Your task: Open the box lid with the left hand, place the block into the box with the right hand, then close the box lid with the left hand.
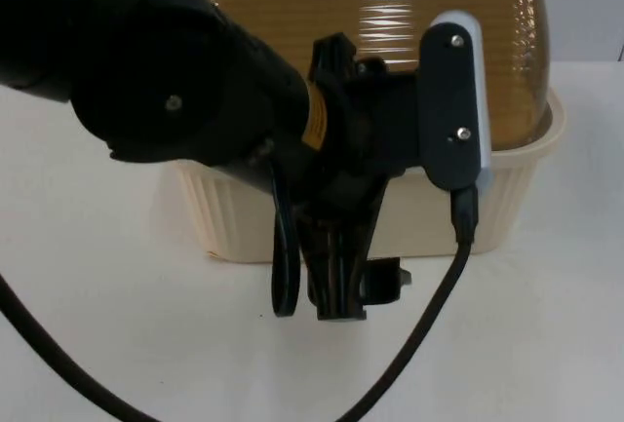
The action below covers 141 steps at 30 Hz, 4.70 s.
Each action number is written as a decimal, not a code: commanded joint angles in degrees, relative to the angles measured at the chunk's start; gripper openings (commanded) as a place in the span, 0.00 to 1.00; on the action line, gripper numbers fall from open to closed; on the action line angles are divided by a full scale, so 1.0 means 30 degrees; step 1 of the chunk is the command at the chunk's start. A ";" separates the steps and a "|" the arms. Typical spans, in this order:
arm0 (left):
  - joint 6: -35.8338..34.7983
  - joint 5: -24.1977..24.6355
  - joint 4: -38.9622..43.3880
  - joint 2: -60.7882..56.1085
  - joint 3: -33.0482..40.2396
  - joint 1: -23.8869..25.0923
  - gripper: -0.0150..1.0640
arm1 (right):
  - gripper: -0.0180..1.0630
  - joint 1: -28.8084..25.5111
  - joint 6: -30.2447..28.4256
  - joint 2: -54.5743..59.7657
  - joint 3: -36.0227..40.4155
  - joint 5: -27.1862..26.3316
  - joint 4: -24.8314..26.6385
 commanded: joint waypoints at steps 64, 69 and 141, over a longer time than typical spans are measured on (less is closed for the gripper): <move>-0.2004 0.5316 0.3484 0.1789 -0.4501 0.0607 0.01 | 0.96 -0.0116 -0.0034 -0.0021 -0.0143 -0.0124 0.0070; -0.2418 0.5109 0.3571 0.1886 -0.4501 0.0394 0.01 | 0.96 -0.0116 -0.0034 -0.0021 -0.0143 -0.0124 0.0104; 0.2071 0.7948 0.1165 0.1967 -1.0198 0.4589 0.01 | 0.96 -0.0046 0.0038 -0.0021 -0.0143 0.0310 0.0026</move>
